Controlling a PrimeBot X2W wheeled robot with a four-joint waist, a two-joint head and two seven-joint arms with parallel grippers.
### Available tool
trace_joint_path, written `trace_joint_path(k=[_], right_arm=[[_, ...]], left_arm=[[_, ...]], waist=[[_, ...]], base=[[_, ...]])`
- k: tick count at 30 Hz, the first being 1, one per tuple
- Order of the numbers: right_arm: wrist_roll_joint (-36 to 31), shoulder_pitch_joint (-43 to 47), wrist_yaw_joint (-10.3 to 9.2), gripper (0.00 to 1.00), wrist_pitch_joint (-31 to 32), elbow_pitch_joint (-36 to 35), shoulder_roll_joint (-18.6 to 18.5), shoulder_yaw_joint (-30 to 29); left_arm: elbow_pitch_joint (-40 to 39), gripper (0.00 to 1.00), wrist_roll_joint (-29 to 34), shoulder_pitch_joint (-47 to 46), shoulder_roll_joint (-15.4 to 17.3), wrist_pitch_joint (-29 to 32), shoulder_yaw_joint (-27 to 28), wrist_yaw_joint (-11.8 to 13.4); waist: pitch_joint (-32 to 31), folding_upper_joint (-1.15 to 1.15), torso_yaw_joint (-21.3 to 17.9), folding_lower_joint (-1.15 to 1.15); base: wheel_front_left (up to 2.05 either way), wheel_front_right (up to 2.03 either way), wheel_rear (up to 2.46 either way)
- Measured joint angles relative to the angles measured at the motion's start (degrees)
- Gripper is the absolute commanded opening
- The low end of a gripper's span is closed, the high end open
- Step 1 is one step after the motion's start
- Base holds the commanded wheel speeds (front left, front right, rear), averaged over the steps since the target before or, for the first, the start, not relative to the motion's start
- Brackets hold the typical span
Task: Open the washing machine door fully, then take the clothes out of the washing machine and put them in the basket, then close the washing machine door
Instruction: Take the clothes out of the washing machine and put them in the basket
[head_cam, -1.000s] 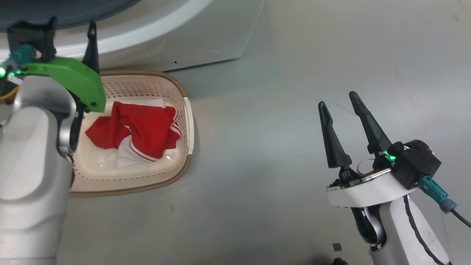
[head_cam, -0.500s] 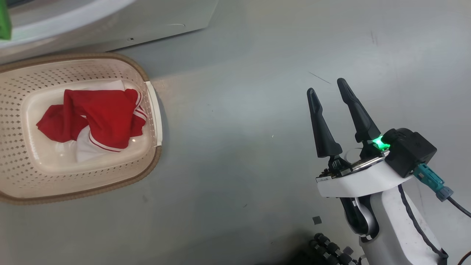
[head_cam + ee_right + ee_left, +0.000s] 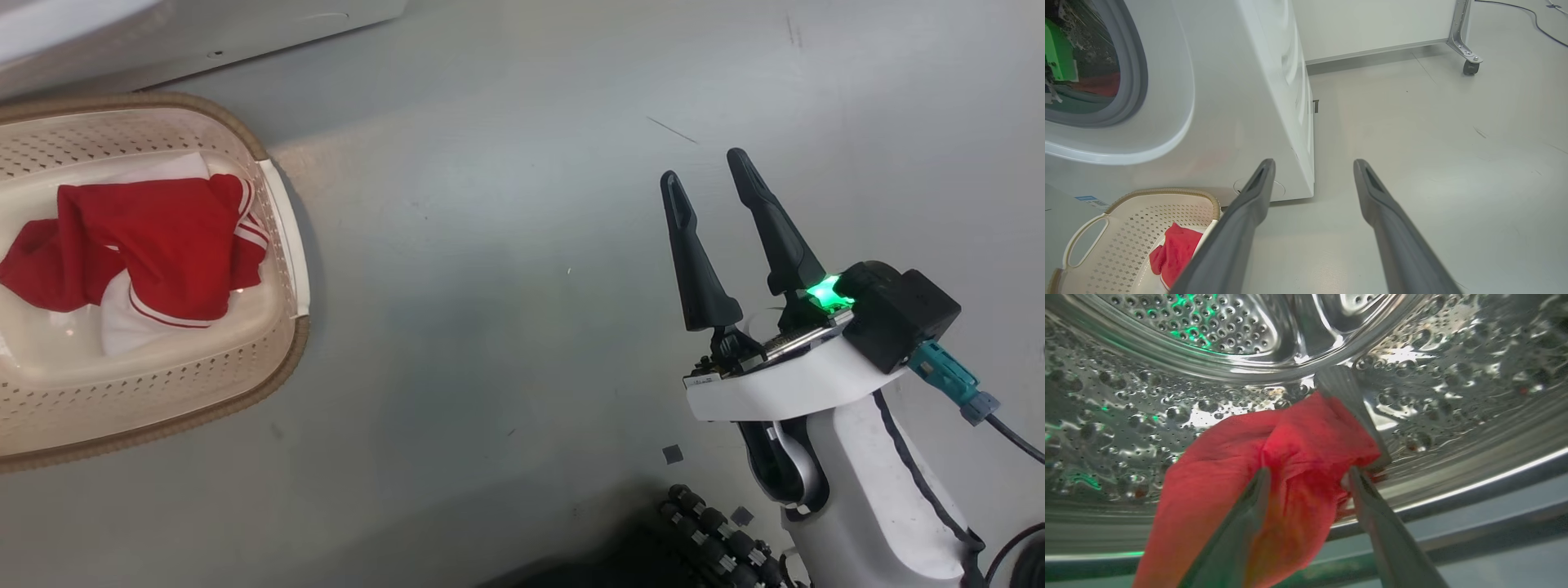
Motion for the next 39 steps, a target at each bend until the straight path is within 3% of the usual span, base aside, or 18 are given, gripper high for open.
trace_joint_path(k=[6,15,17,18,19,24,39], right_arm=[[1.0,-1.0,-0.08,1.0,0.0,0.0,0.0,0.2],[1.5,-2.1,-0.16,1.0,0.0,0.5,0.0,0.7],[1.5,-2.4,-0.18,1.0,0.0,0.7,0.0,0.7],[1.5,-2.5,-0.27,1.0,0.0,0.8,0.0,0.7],[1.5,-2.6,-0.48,1.0,0.0,1.0,0.0,0.7],[1.5,-3.1,-0.51,1.0,0.0,1.5,0.1,0.2],[-1.2,-3.1,-0.57,1.0,0.0,2.0,0.0,-1.7]], left_arm=[[1.8,1.0,2.3,-2.2,3.8,3.5,-0.6,0.0],[4.4,1.0,3.2,-4.5,4.6,9.4,-0.9,0.6],[4.9,0.56,3.4,-5.2,4.6,10.6,-0.9,0.7],[5.1,0.41,3.4,-5.3,4.6,10.9,-0.9,1.1],[5.1,0.0,3.4,-5.3,4.6,11.0,-0.9,1.2],[5.8,0.0,3.3,-5.2,3.6,10.4,-0.8,1.3],[3.4,0.0,0.2,-3.7,-0.9,-1.9,1.1,2.0]], waist=[[1.6,0.0,-1.1,0.0],[2.5,0.0,-1.9,0.0],[2.5,0.0,-1.9,0.0],[2.5,0.0,-1.9,0.0],[2.5,0.0,-1.9,0.0],[2.0,0.0,-1.7,0.0],[0.8,0.0,1.7,0.0]], base=[[0.0,0.0,0.0],[0.0,0.0,0.0],[0.0,0.0,0.0],[0.0,0.0,0.0],[0.0,0.0,0.0],[0.0,0.0,0.0],[0.0,0.0,0.0]])
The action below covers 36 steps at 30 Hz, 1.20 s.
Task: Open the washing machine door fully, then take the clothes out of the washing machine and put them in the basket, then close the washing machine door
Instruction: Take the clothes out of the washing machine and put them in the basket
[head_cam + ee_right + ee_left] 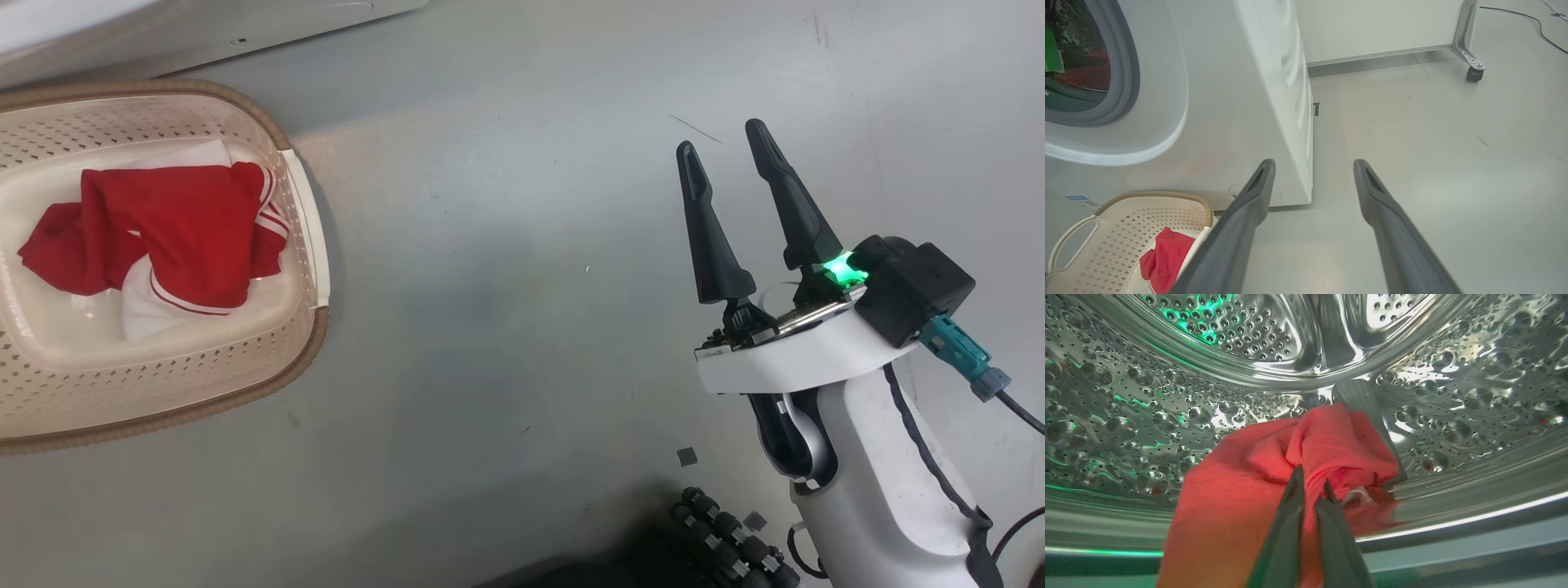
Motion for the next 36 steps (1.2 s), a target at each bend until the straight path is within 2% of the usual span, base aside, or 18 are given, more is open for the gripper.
trace_joint_path(k=[18,26,36], right_arm=[[-5.2,0.0,0.1,1.0,0.0,1.0,-0.1,-3.5],[-6.6,0.8,0.52,1.0,0.0,1.8,-1.1,-5.4],[-8.9,3.9,0.53,1.0,0.0,2.5,-2.1,-6.2]], left_arm=[[-8.1,0.0,-3.2,8.8,-8.7,-19.1,0.1,-0.1],[-12.6,0.0,-4.0,16.4,-12.7,-28.7,-0.7,-0.1],[-16.8,0.0,-4.1,26.5,-16.4,-36.0,-2.2,0.6]], waist=[[-3.5,0.0,4.3,0.0],[-6.9,0.0,6.4,-0.01],[-11.9,0.0,9.6,0.0]], base=[[0.0,0.0,0.0],[0.0,0.0,0.0],[0.0,0.0,0.0]])
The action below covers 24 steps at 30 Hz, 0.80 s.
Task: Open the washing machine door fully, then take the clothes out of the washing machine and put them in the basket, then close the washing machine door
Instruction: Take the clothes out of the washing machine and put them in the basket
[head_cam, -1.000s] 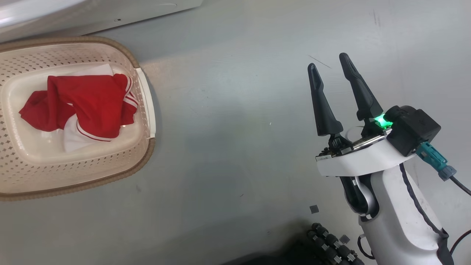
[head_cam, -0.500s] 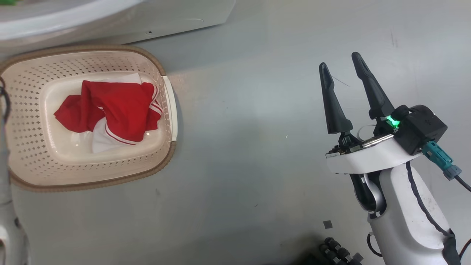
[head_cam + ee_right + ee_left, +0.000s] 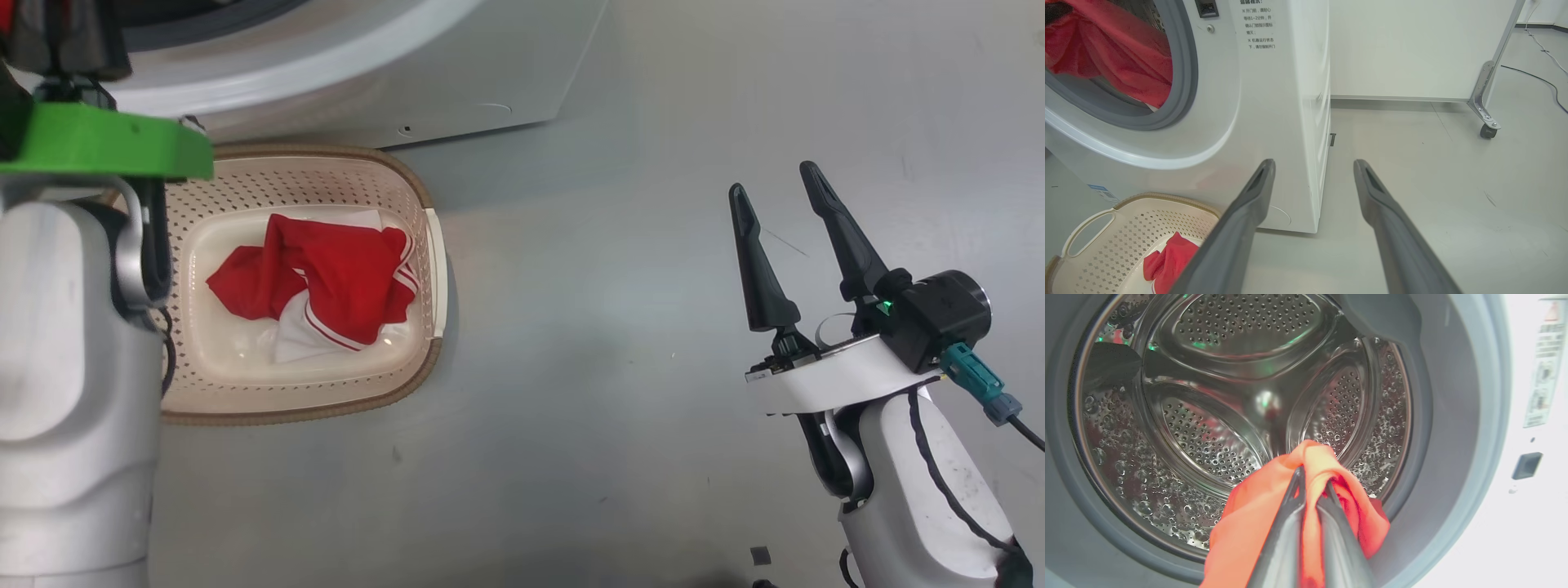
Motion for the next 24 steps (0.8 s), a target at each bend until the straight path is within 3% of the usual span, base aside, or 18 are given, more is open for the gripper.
trace_joint_path(k=[24], right_arm=[[-0.4,7.4,0.13,1.0,0.0,2.9,0.2,-1.4]], left_arm=[[-9.6,0.0,0.6,24.0,-3.4,-2.4,-1.9,1.8]], waist=[[-13.4,0.0,3.5,0.0]], base=[[0.0,0.0,0.0]])
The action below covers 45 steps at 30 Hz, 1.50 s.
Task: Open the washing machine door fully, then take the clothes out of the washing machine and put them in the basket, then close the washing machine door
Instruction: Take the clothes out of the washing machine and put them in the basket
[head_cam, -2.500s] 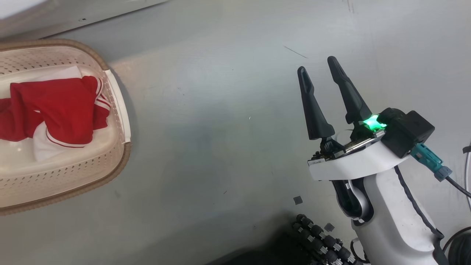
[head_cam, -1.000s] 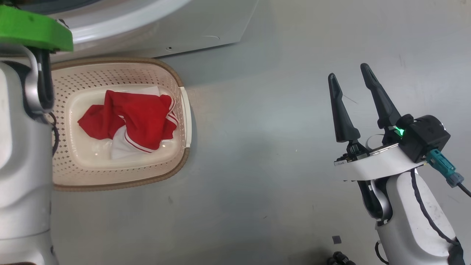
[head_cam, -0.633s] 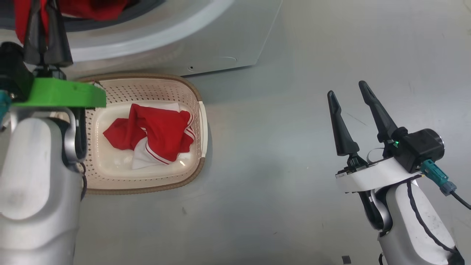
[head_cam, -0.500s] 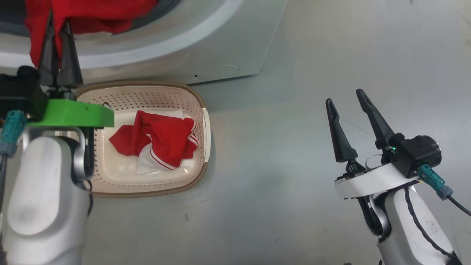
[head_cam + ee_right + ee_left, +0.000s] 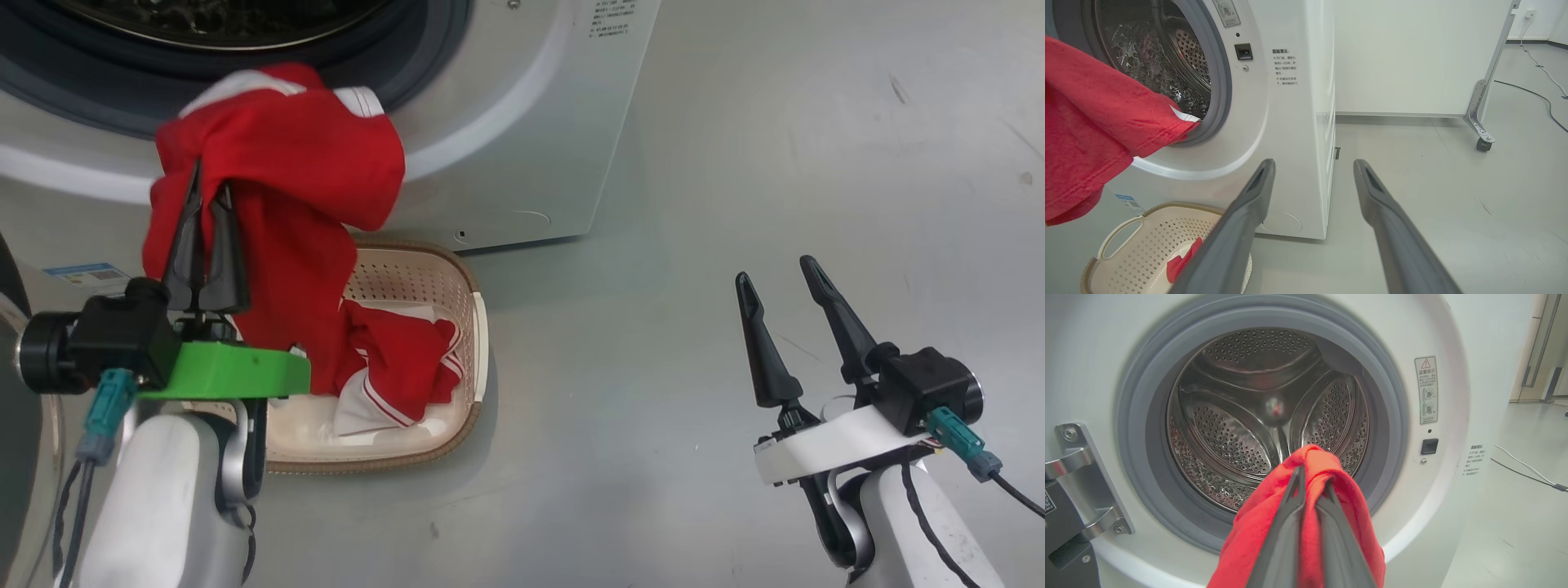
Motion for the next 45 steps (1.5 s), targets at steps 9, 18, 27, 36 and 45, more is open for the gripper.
trace_joint_path(k=[9,18,27,36,45], right_arm=[[0.0,3.4,-0.14,1.0,0.0,0.3,0.1,-0.3],[-0.4,4.6,-0.14,1.0,0.0,-0.2,0.2,0.3],[-0.6,4.6,-0.05,1.0,0.0,-1.7,0.2,1.3],[-0.6,3.6,0.1,1.0,0.0,-4.1,0.4,1.7],[-0.7,1.9,0.4,1.0,0.0,-5.5,0.5,1.7]], left_arm=[[-4.0,0.0,0.0,6.8,-0.2,-0.1,-1.2,0.2],[-5.5,0.0,-0.2,11.6,-0.6,-0.1,-1.5,0.6],[-5.4,0.0,-0.8,13.6,-0.7,-0.1,-1.5,0.9],[-1.3,0.0,-1.4,13.6,-0.9,1.1,-2.2,1.1],[5.9,0.0,-3.5,10.4,-1.6,4.8,-3.3,1.1]], waist=[[-5.1,0.0,1.6,0.0],[-7.0,0.0,2.9,0.0],[-5.2,0.0,2.0,0.0],[-1.6,0.0,0.5,0.0],[2.8,0.0,-0.7,0.0]], base=[[0.0,0.0,0.0],[0.0,0.0,0.0],[0.0,0.0,0.0],[0.0,0.0,0.0],[0.0,0.0,0.0]])
